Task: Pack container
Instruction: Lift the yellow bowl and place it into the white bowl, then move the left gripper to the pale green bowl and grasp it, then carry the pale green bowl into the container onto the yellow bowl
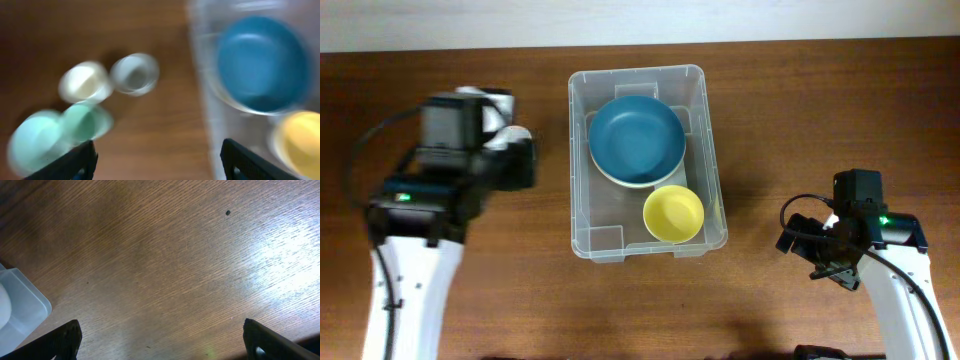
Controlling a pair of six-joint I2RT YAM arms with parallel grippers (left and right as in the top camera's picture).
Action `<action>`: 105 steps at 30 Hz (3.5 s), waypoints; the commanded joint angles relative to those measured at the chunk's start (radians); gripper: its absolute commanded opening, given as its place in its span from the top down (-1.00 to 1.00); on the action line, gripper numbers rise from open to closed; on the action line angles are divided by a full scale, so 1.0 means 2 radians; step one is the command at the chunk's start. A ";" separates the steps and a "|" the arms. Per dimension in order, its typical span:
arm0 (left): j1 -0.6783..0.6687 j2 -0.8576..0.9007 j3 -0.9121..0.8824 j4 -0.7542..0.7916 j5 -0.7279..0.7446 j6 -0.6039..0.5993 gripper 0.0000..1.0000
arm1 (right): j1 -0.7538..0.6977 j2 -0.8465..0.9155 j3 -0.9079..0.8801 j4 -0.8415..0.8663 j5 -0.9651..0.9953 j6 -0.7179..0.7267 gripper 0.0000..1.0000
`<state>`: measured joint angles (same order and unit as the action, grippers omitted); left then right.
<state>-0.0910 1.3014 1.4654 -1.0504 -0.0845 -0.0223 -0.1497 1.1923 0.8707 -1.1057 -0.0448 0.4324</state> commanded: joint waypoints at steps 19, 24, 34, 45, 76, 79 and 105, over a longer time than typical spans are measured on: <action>0.380 0.224 -0.046 0.039 0.054 -0.114 -0.74 | 0.002 0.000 -0.002 -0.001 0.008 -0.009 -0.98; 0.401 0.279 -0.046 0.053 0.053 -0.116 -0.74 | 0.002 0.000 -0.002 0.000 0.008 -0.009 -0.97; 0.405 0.360 -0.046 0.089 0.054 -0.116 -0.45 | 0.002 0.000 -0.002 -0.002 0.008 -0.008 -0.97; 0.405 0.360 -0.046 0.099 0.054 -0.116 0.99 | 0.002 0.000 -0.002 -0.002 0.008 -0.008 -0.97; 0.019 -0.031 -0.046 0.096 0.157 -0.067 0.99 | 0.002 0.000 -0.002 0.003 0.008 -0.009 -0.97; -0.140 0.013 -0.030 0.106 0.121 -0.039 0.99 | 0.002 0.000 -0.002 0.003 0.008 -0.009 -0.98; -0.246 0.269 0.039 0.063 0.122 -0.023 0.06 | 0.002 0.000 -0.002 -0.002 0.008 -0.009 -0.98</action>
<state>-0.5770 1.8370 1.5181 -0.9241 0.1574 -0.0868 -0.1497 1.1923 0.8707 -1.1095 -0.0418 0.4156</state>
